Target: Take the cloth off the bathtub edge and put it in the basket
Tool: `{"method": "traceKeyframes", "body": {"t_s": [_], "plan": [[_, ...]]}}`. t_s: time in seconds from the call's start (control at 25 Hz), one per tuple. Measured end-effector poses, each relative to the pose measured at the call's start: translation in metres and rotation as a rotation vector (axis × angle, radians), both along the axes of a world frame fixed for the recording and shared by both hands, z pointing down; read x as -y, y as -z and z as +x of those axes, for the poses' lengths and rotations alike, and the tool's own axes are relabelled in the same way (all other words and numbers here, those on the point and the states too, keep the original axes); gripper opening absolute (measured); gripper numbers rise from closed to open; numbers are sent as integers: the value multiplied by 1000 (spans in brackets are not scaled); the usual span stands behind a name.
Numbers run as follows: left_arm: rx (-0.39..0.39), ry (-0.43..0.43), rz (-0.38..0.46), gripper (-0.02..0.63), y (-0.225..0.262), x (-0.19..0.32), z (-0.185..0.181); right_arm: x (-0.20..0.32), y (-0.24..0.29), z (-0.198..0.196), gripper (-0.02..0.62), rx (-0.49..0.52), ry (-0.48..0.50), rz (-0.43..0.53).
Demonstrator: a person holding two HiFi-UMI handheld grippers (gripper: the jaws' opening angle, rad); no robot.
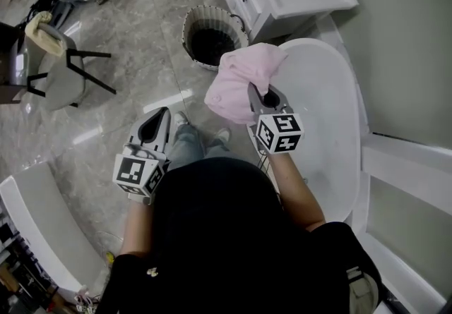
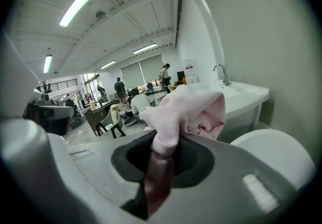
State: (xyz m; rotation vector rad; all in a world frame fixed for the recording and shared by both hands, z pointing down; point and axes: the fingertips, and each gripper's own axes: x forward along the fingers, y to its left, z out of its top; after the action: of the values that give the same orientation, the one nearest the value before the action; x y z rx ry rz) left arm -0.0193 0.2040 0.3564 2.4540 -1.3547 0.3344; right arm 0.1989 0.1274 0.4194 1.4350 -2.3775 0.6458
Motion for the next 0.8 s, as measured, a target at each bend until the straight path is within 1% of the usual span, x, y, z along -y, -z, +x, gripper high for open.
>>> {"method": "traceKeyframes", "body": {"t_s": [0.2, 0.36, 0.56, 0.68, 0.8], "plan": [[-28, 8, 29, 12, 19, 18, -19, 12, 54, -22, 69, 40, 20, 75], [-56, 18, 37, 12, 30, 36, -40, 25, 80, -44, 69, 64, 34, 103], [-63, -10, 58, 12, 33, 66, -72, 52, 93, -80, 71, 71, 35, 118], [-73, -19, 56, 12, 31, 87, -97, 73, 92, -99, 71, 75, 10, 114], [-65, -53, 67, 12, 30, 108, -122, 94, 93, -119, 71, 72, -20, 111]]}}
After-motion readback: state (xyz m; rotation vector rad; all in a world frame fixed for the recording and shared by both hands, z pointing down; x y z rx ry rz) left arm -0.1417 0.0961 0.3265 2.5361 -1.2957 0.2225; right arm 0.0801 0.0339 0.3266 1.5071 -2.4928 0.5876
